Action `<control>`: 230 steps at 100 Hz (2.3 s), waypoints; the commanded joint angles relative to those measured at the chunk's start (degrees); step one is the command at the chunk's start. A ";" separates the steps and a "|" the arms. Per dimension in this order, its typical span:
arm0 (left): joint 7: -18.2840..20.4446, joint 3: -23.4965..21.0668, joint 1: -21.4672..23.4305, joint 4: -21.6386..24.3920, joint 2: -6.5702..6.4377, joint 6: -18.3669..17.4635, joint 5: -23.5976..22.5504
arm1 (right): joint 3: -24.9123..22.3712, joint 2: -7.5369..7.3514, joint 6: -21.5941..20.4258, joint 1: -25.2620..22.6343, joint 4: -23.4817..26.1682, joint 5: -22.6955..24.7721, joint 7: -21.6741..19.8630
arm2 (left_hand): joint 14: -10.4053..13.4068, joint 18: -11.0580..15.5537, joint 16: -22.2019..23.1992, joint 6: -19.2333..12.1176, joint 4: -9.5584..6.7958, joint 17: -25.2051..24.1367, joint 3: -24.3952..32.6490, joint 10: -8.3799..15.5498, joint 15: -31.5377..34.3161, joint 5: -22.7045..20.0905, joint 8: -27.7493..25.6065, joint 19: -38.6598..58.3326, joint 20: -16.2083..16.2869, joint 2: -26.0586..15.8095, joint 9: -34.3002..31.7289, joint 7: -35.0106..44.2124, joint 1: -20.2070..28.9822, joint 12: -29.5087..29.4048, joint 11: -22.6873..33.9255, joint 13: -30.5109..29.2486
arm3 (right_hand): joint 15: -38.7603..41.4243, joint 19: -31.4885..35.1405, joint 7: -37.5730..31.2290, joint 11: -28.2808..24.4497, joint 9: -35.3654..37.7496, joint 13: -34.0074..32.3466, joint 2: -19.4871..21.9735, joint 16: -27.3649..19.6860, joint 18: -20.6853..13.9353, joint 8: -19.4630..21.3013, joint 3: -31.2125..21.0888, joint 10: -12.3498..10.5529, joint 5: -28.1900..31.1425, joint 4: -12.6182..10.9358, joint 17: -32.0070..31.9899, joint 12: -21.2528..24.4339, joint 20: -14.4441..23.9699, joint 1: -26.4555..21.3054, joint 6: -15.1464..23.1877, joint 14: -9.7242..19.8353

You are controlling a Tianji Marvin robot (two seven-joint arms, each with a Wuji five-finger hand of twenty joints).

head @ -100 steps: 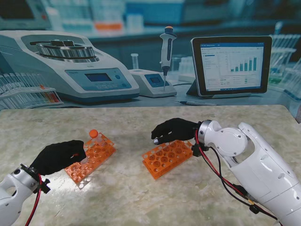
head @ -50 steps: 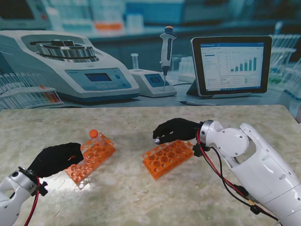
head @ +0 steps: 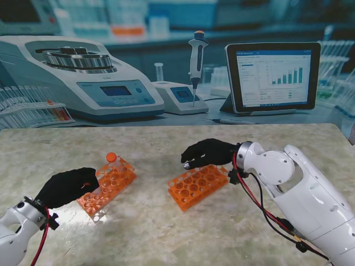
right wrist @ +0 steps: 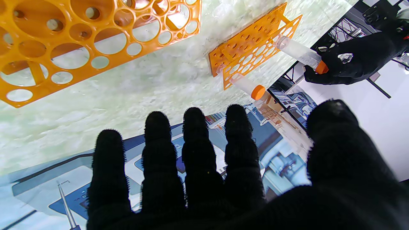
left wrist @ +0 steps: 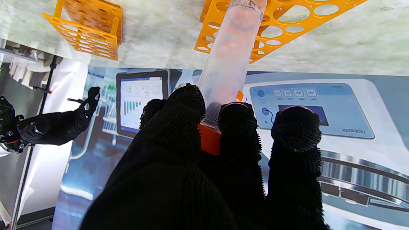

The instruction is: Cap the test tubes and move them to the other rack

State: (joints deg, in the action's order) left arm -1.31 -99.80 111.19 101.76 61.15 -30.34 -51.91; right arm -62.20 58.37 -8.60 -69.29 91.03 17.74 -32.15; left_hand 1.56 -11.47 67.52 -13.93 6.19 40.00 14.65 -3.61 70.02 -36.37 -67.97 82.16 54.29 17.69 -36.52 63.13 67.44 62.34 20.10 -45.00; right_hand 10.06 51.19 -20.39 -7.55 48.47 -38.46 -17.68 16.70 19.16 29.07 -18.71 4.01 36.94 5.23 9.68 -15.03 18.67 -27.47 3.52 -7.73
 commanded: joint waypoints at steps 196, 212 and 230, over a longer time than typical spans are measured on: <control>2.71 2.83 -0.57 -1.89 -0.41 5.70 -1.42 | -2.28 -0.46 -0.40 -2.57 1.30 0.67 -0.93 | -14.48 -12.61 -41.50 4.82 -7.89 -31.80 -10.08 1.07 -60.81 -1.11 41.66 -43.20 -19.66 -5.56 -2.96 -32.69 -2.69 -40.11 -10.29 12.98 | -1.36 -0.04 -0.50 -0.43 0.45 -1.03 2.51 -0.14 1.05 0.60 1.85 -1.76 1.70 -1.37 -1.31 -0.48 -1.59 -1.03 1.62 1.23; 2.20 2.88 -0.62 -1.93 -0.40 6.09 -2.19 | -2.83 -0.51 -0.46 -3.08 1.79 0.83 -0.96 | -15.69 -12.85 -47.53 5.90 -7.80 -34.82 -10.34 0.27 -63.96 -1.19 45.51 -51.80 -26.25 -5.61 -1.50 -38.01 -3.72 -45.07 -12.92 17.18 | -1.33 -0.07 -0.49 -0.44 0.48 -1.07 2.51 -0.13 1.10 0.60 1.83 -1.70 1.68 -1.37 -1.35 -0.49 -1.59 -0.96 1.62 1.18; 2.07 2.59 -0.79 -1.74 -0.41 5.82 -2.36 | -3.19 -0.60 -0.78 -3.38 2.09 0.96 -1.15 | -17.21 -13.50 -52.12 6.41 -7.38 -36.93 -10.71 -1.70 -66.29 -0.96 48.27 -59.85 -32.30 -5.97 0.34 -42.68 -6.72 -50.34 -15.48 20.58 | -1.37 -0.07 -0.49 -0.42 0.42 -0.95 2.50 -0.15 1.04 0.60 1.79 -1.74 1.69 -1.36 -1.35 -0.48 -1.59 -0.91 1.68 1.24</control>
State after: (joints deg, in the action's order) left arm 0.34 -96.98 110.15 99.79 60.85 -24.42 -54.18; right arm -65.35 57.87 -9.25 -72.21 92.70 18.62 -32.98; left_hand -13.97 -22.65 17.54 -8.18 0.37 4.55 4.88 -3.75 5.73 -37.19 -20.89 26.74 25.69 14.32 -37.70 22.85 61.88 14.91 6.32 -26.85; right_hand 10.06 51.14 -20.39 -7.55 48.56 -38.46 -16.40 16.70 19.16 29.07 -17.72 4.01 36.94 5.21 9.14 -15.05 18.05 -27.50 3.58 -7.72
